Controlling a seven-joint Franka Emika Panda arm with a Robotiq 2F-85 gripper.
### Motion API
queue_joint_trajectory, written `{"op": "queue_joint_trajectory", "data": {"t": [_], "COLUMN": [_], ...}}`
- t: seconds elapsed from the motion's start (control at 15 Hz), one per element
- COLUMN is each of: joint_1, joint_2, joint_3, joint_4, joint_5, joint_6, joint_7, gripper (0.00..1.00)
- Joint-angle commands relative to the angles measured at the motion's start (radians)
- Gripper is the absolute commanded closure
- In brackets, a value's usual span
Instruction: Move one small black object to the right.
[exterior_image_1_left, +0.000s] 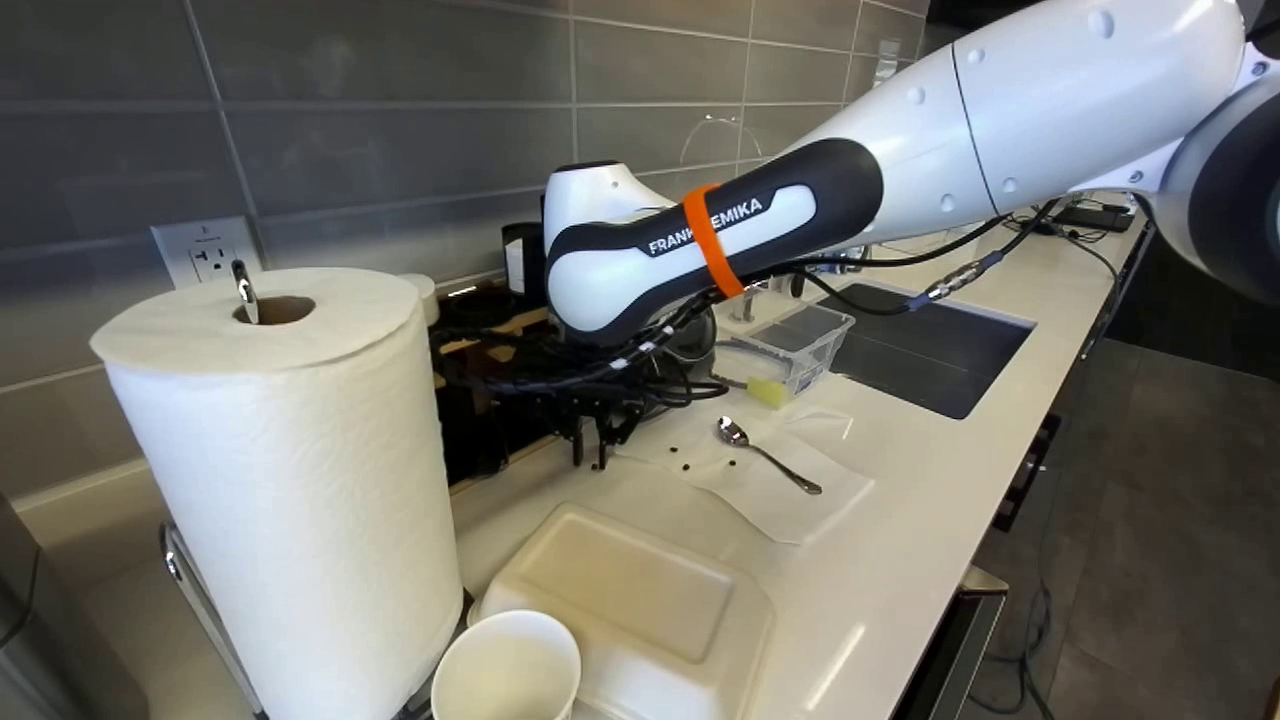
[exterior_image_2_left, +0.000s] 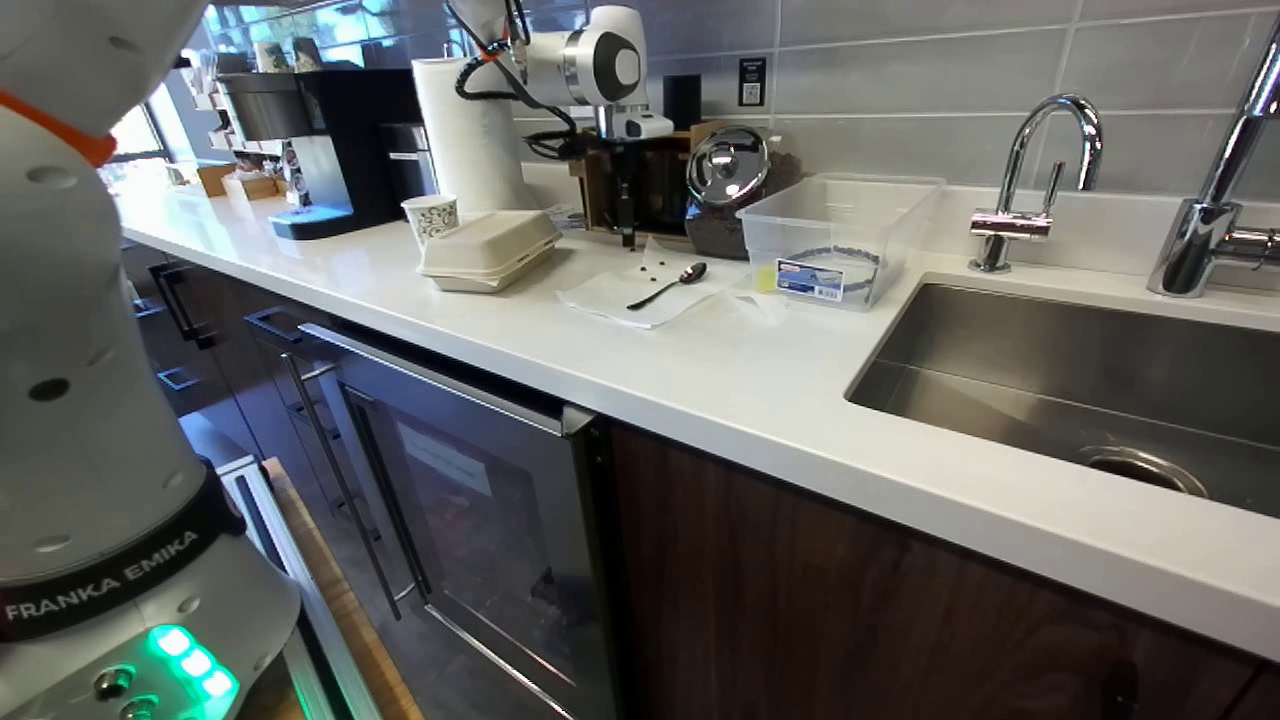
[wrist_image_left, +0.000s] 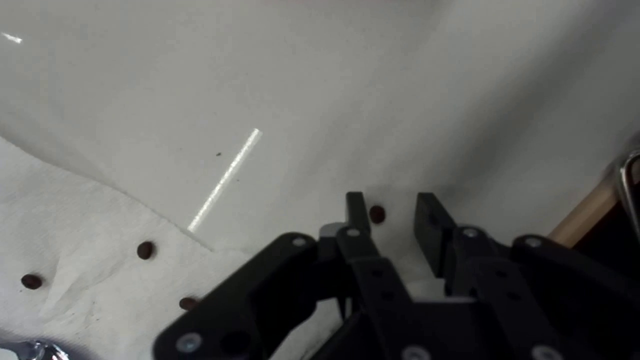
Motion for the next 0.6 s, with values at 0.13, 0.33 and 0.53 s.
{"op": "queue_joint_trajectory", "data": {"t": [0.13, 0.33, 0.53], "joint_1": [0.010, 0.009, 0.010], "joint_2": [0.032, 0.034, 0.036], "joint_3": [-0.017, -0.019, -0.020], "joint_4": [0.040, 0.038, 0.036], "joint_5": [0.012, 0.013, 0.013], "joint_6": [-0.024, -0.020, -0.016], "joint_7": [-0.010, -0.011, -0.011], "gripper": [0.64, 0.67, 0.67]}}
